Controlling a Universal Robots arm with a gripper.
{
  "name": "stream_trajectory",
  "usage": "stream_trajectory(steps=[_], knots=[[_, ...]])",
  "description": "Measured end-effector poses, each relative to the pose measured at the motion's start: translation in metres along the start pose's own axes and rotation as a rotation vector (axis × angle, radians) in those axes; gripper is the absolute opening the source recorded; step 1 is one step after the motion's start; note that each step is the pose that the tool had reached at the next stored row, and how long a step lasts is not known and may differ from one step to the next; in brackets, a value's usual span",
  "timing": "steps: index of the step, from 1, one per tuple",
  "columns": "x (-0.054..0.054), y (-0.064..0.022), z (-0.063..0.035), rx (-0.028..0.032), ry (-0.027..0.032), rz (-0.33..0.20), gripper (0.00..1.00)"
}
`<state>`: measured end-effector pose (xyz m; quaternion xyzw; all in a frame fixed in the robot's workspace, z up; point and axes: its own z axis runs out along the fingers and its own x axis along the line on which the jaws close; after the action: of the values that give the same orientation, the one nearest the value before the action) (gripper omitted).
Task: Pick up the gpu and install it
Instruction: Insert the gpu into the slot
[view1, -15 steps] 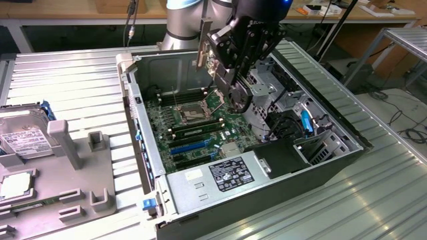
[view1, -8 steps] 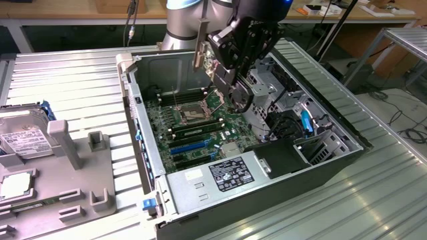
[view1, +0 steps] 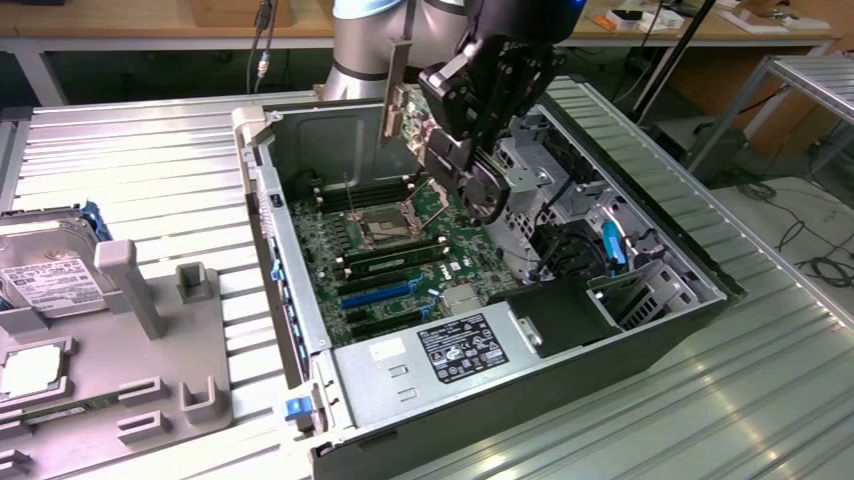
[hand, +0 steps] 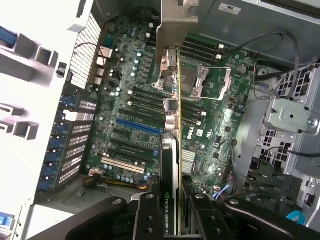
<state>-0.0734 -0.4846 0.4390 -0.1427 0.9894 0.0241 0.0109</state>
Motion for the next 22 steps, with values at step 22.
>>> stream_trajectory(steps=[22], knots=[[-0.0006,-0.0002,0.0000,-0.0044,0.0074,-0.162,0.27]])
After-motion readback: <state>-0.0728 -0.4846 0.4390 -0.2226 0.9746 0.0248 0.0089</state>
